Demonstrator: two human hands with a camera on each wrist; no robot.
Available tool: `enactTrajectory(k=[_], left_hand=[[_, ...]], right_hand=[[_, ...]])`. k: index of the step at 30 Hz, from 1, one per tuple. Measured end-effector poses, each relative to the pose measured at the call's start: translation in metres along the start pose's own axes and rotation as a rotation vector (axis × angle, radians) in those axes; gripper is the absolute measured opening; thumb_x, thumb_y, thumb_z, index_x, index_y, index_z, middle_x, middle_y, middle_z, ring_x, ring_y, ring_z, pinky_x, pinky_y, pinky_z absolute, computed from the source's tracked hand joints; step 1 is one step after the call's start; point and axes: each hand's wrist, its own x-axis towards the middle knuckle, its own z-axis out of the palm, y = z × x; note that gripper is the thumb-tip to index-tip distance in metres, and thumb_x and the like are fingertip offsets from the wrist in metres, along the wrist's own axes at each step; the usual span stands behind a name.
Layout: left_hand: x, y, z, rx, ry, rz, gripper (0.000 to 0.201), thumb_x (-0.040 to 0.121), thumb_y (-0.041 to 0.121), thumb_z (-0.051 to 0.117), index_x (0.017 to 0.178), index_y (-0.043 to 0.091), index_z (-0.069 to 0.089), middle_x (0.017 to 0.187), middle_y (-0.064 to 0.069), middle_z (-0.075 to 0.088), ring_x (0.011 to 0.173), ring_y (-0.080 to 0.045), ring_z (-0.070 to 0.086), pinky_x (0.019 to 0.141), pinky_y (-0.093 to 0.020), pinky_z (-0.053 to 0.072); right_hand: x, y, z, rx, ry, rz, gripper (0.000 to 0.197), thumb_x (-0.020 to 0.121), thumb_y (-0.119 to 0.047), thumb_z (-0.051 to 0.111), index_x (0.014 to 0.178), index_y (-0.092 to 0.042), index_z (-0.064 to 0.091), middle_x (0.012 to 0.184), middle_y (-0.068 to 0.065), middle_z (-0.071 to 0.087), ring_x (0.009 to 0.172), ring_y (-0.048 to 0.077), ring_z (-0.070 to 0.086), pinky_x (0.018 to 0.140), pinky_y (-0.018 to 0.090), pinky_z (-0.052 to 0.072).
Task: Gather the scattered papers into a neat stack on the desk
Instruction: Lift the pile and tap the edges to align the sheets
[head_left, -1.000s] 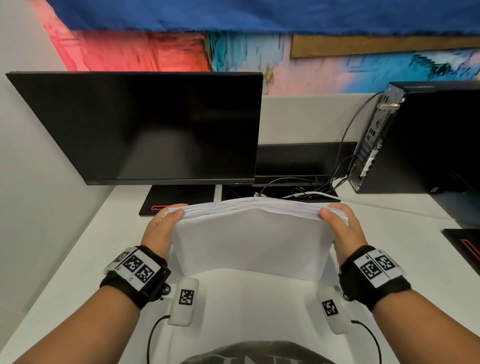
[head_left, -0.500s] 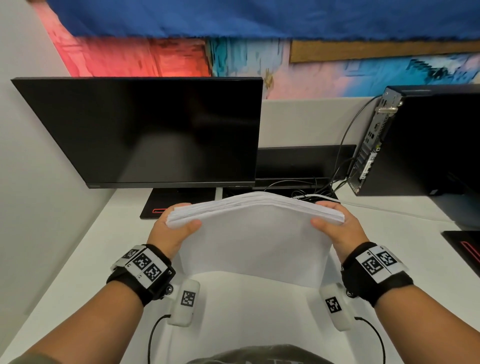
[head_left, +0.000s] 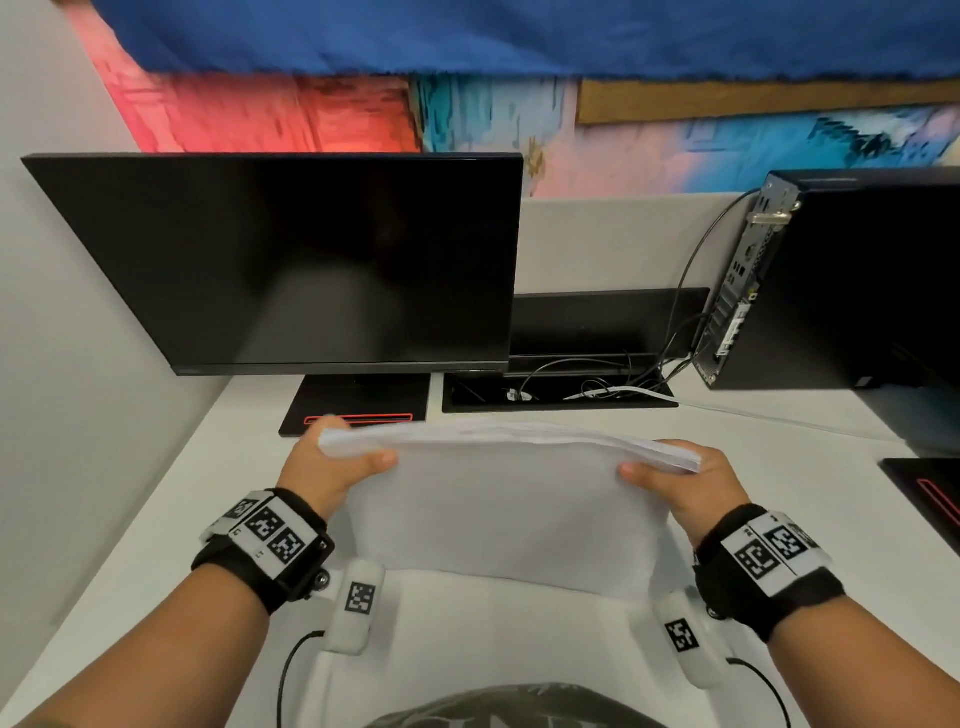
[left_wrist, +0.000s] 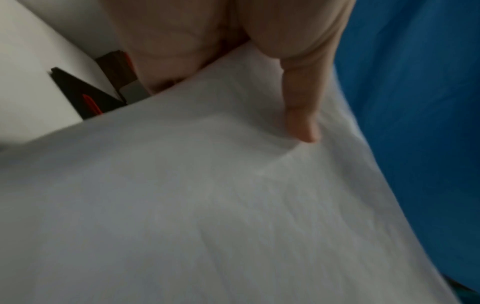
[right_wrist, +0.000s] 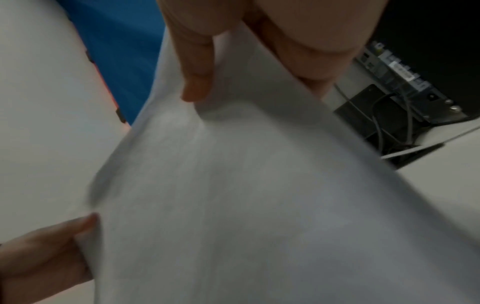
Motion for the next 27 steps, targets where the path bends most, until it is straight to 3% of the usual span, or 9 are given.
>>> enactTrajectory(k=[2, 4, 9, 11, 13, 16, 20, 23, 27], left_hand=[[-0.001, 0.011, 0.0, 0.252, 0.331, 0.014, 0.074, 0.046, 0.031, 0.089, 0.107, 0.016, 0.05, 0.12, -0.014, 0.048, 0.109, -0.029, 0.049, 0.095, -0.041, 0.042], [-0.007, 0.031, 0.0, 0.438, 0.442, 0.227, 0.093, 0.045, 0.037, 0.089, 0.122, 0.013, 0.043, 0.134, -0.014, 0.037, 0.126, -0.03, 0.035, 0.108, -0.041, 0.028], [-0.033, 0.083, 0.026, 0.937, -0.024, 0.762, 0.099, 0.058, 0.063, 0.07, 0.139, 0.022, 0.03, 0.149, -0.003, 0.028, 0.142, -0.024, 0.018, 0.115, -0.044, 0.005], [-0.035, 0.094, 0.034, 1.005, -0.163, 0.821, 0.07, 0.076, 0.061, 0.049, 0.134, 0.023, 0.041, 0.138, -0.001, 0.049, 0.132, -0.021, 0.041, 0.113, -0.04, 0.02], [-0.035, 0.098, 0.032, 0.98, -0.225, 0.869, 0.048, 0.082, 0.053, 0.033, 0.11, 0.025, 0.061, 0.099, 0.003, 0.07, 0.091, -0.019, 0.066, 0.084, -0.034, 0.051], [-0.038, 0.09, 0.03, 0.895, -0.226, 0.959, 0.032, 0.084, 0.043, 0.039, 0.085, 0.025, 0.067, 0.067, 0.008, 0.065, 0.057, -0.014, 0.062, 0.053, -0.019, 0.041], [-0.036, 0.08, 0.015, 0.586, -0.124, 0.846, 0.021, 0.081, 0.044, 0.046, 0.072, 0.034, 0.061, 0.054, 0.018, 0.053, 0.053, 0.002, 0.05, 0.053, -0.013, 0.038], [-0.033, 0.07, 0.007, 0.396, -0.051, 0.707, 0.024, 0.077, 0.047, 0.05, 0.056, 0.037, 0.052, 0.052, 0.016, 0.051, 0.054, -0.004, 0.049, 0.049, -0.01, 0.035], [-0.031, 0.054, 0.014, 0.19, -0.027, 0.5, 0.02, 0.075, 0.034, 0.062, 0.057, 0.026, 0.059, 0.048, 0.013, 0.05, 0.047, 0.0, 0.047, 0.047, -0.009, 0.036]], right_hand=[[-0.001, -0.005, 0.004, 0.01, 0.026, -0.038, 0.018, 0.07, 0.005, 0.073, 0.075, -0.012, 0.068, 0.058, -0.005, 0.071, 0.06, 0.015, 0.067, 0.053, 0.017, 0.054], [-0.003, -0.015, 0.012, -0.053, 0.029, -0.11, 0.024, 0.07, 0.006, 0.073, 0.069, -0.018, 0.068, 0.054, -0.012, 0.069, 0.053, 0.001, 0.064, 0.054, 0.012, 0.052], [-0.009, -0.043, 0.033, -0.233, -0.068, -0.361, 0.042, 0.07, 0.0, 0.075, 0.058, -0.04, 0.072, 0.063, -0.024, 0.068, 0.062, -0.005, 0.062, 0.061, 0.006, 0.047], [-0.013, -0.053, 0.039, -0.261, -0.106, -0.443, 0.043, 0.07, -0.001, 0.075, 0.06, -0.043, 0.071, 0.066, -0.02, 0.069, 0.064, 0.0, 0.062, 0.061, 0.009, 0.046], [-0.019, -0.063, 0.043, -0.283, -0.115, -0.513, 0.035, 0.069, -0.003, 0.077, 0.061, -0.037, 0.072, 0.07, -0.013, 0.07, 0.065, 0.005, 0.062, 0.061, 0.013, 0.048], [-0.022, -0.076, 0.041, -0.319, -0.161, -0.539, 0.033, 0.069, -0.003, 0.077, 0.061, -0.035, 0.071, 0.064, -0.022, 0.069, 0.067, 0.0, 0.062, 0.061, 0.007, 0.046], [-0.007, -0.083, 0.012, -0.515, -0.181, -0.386, 0.012, 0.067, -0.012, 0.08, 0.065, -0.018, 0.07, 0.057, -0.009, 0.067, 0.056, 0.006, 0.059, 0.051, 0.017, 0.047], [0.008, -0.068, -0.013, -0.384, -0.149, -0.164, 0.016, 0.063, -0.013, 0.081, 0.062, -0.017, 0.065, 0.051, -0.008, 0.064, 0.053, 0.011, 0.058, 0.042, 0.012, 0.043], [0.011, -0.043, -0.005, 0.169, -0.113, -0.031, 0.071, 0.022, -0.036, 0.092, 0.082, -0.009, 0.065, 0.069, 0.001, 0.074, 0.064, 0.017, 0.07, 0.054, 0.022, 0.055]])
